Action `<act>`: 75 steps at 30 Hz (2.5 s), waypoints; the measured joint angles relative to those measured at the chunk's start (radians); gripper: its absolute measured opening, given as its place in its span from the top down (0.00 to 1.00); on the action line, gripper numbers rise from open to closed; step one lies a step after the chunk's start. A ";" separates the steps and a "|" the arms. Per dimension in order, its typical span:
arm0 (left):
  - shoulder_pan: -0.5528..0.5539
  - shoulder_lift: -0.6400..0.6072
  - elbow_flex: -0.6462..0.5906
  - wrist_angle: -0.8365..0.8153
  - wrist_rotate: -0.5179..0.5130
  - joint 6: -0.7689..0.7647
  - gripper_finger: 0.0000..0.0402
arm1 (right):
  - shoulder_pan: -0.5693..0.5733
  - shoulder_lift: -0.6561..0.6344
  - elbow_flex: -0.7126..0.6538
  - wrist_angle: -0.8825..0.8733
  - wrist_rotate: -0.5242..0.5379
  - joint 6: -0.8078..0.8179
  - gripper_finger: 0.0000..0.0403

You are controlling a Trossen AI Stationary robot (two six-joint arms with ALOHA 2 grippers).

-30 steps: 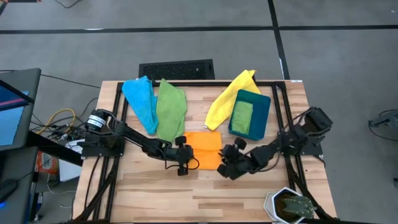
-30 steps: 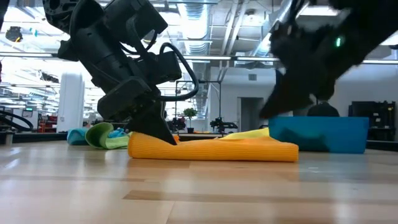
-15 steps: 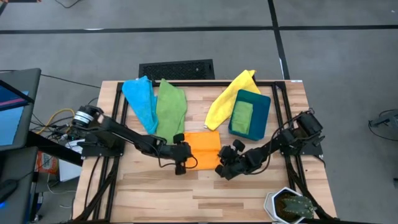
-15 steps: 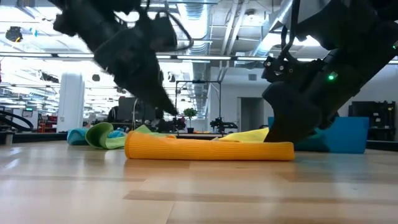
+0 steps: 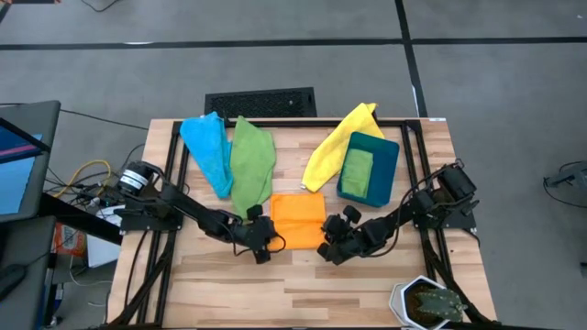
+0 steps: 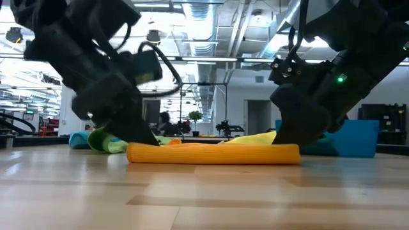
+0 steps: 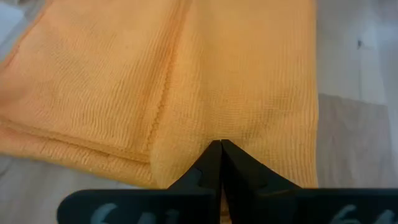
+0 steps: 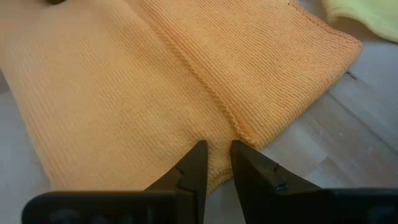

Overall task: Fold microfiber towels
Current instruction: Fold the orange microfiber cloth

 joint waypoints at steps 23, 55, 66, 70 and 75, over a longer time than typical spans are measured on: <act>0.000 0.003 -0.008 0.020 0.025 0.013 1.00 | 0.090 0.053 -0.003 0.340 0.012 -0.196 0.76; -0.154 0.081 0.031 0.054 -0.105 -0.120 1.00 | 0.108 0.140 0.000 0.415 0.046 -0.104 0.76; -0.170 0.064 0.029 0.030 -0.017 -0.132 1.00 | 0.138 -0.043 -0.003 0.368 0.056 -0.238 0.76; -0.185 0.044 0.028 0.031 0.033 -0.138 1.00 | 0.125 -0.073 -0.003 0.313 0.139 -0.300 0.76; -0.192 -0.034 0.024 0.007 0.035 -0.109 1.00 | 0.093 -0.015 -0.003 0.286 0.127 -0.260 0.76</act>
